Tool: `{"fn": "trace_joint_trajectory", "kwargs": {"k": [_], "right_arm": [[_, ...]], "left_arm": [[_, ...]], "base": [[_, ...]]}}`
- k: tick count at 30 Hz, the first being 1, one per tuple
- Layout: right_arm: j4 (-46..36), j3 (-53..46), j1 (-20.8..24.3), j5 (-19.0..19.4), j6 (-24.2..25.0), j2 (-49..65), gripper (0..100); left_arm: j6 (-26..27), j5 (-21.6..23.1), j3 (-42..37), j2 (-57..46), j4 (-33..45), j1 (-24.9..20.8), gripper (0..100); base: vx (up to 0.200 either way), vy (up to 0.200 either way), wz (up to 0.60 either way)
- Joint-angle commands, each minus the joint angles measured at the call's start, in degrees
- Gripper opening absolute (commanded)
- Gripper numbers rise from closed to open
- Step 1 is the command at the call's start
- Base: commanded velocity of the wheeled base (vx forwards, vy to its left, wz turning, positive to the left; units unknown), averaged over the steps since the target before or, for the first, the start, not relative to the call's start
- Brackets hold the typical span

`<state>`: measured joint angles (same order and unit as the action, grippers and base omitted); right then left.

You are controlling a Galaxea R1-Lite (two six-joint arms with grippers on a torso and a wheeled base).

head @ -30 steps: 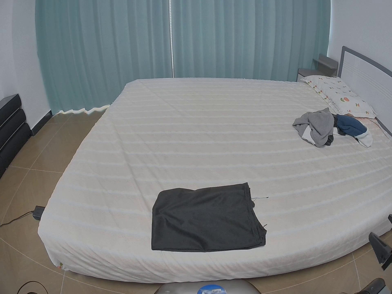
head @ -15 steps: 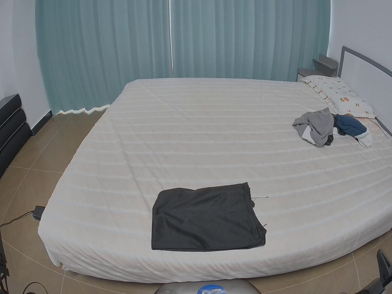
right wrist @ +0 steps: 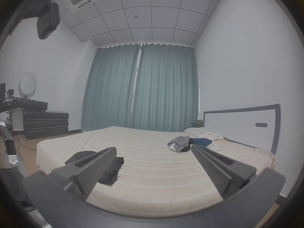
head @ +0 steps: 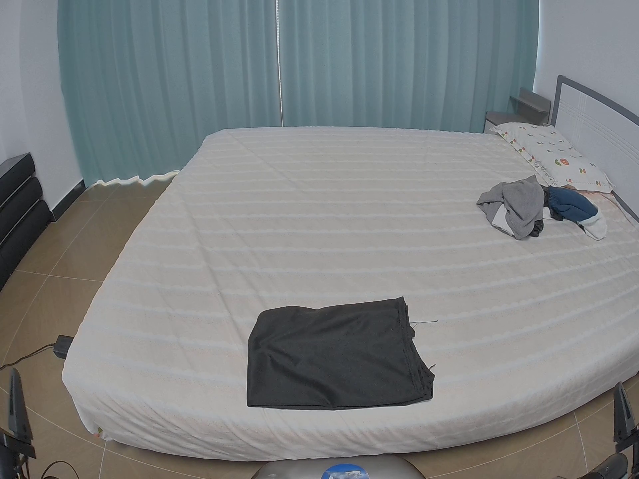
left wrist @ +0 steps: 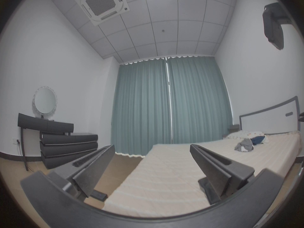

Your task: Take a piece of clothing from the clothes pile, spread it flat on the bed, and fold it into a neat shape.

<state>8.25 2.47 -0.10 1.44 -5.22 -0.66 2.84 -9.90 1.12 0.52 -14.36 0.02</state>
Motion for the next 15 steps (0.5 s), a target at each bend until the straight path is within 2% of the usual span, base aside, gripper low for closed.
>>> {"fn": "trace_joint_trajectory", "kwargs": {"k": [1,7,12,15], "right_arm": [[-3.9,-2.5,-0.1,0.0,0.3,0.5,100],[-10.3,-1.8,-0.1,0.1,5.4,0.5,100],[-8.6,-2.2,-0.1,0.1,5.1,0.5,100],[-8.6,-2.2,-0.1,0.1,5.1,0.5,100]], "left_arm": [[-0.5,2.5,-1.1,-0.3,10.3,0.1,100],[-2.7,6.6,-1.1,-0.3,10.6,0.0,100],[-3.3,7.6,-1.1,-0.3,10.7,0.0,100],[-4.0,11.2,-1.0,-0.3,10.8,0.0,100]], "base": [[0.000,0.000,0.00],[0.000,0.000,0.00],[0.000,0.000,0.00],[0.000,0.000,0.00]]}}
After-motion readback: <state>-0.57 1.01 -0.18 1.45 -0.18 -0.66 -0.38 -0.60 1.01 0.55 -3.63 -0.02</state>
